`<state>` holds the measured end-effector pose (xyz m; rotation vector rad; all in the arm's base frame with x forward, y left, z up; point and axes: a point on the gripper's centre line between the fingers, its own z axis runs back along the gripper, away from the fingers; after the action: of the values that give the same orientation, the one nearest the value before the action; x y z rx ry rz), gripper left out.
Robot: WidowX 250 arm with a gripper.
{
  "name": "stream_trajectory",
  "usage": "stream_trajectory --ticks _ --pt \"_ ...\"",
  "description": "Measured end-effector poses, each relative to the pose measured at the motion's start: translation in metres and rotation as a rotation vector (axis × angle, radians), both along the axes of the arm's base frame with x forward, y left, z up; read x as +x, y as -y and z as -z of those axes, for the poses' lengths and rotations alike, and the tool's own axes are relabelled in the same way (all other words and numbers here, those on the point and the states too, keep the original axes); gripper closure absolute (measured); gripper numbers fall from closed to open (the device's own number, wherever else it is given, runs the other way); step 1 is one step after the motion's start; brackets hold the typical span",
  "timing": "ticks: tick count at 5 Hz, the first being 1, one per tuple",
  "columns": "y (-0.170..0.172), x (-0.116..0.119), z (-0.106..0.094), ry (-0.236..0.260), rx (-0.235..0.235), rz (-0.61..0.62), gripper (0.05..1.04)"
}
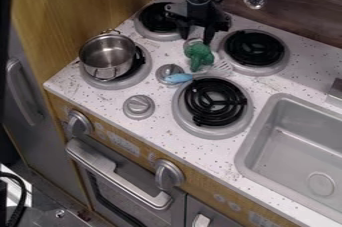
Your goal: Moved the broccoli to the lower right burner
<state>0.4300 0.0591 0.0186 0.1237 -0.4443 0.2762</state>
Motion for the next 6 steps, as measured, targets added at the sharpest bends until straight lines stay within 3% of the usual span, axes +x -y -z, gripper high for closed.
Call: stream_trajectory --ticks 1,2,3,4,5,6 --pt "0.022 -0.021 0.004 -0.038 -0.014 0.052 0.833" --pt "0.023 -0.028 0.009 -0.068 -0.005 0.041 0.923" --pt "0.013 -0.019 0.017 -0.083 -0.005 -0.024 0.71" --pt "-0.005 -0.012 0.027 -0.112 0.015 -0.06 0.424" --pt "-0.018 -0.015 0.051 -0.162 -0.023 -0.084 0.124" --pt "-0.017 -0.014 0.061 -0.201 -0.025 -0.056 0.087"
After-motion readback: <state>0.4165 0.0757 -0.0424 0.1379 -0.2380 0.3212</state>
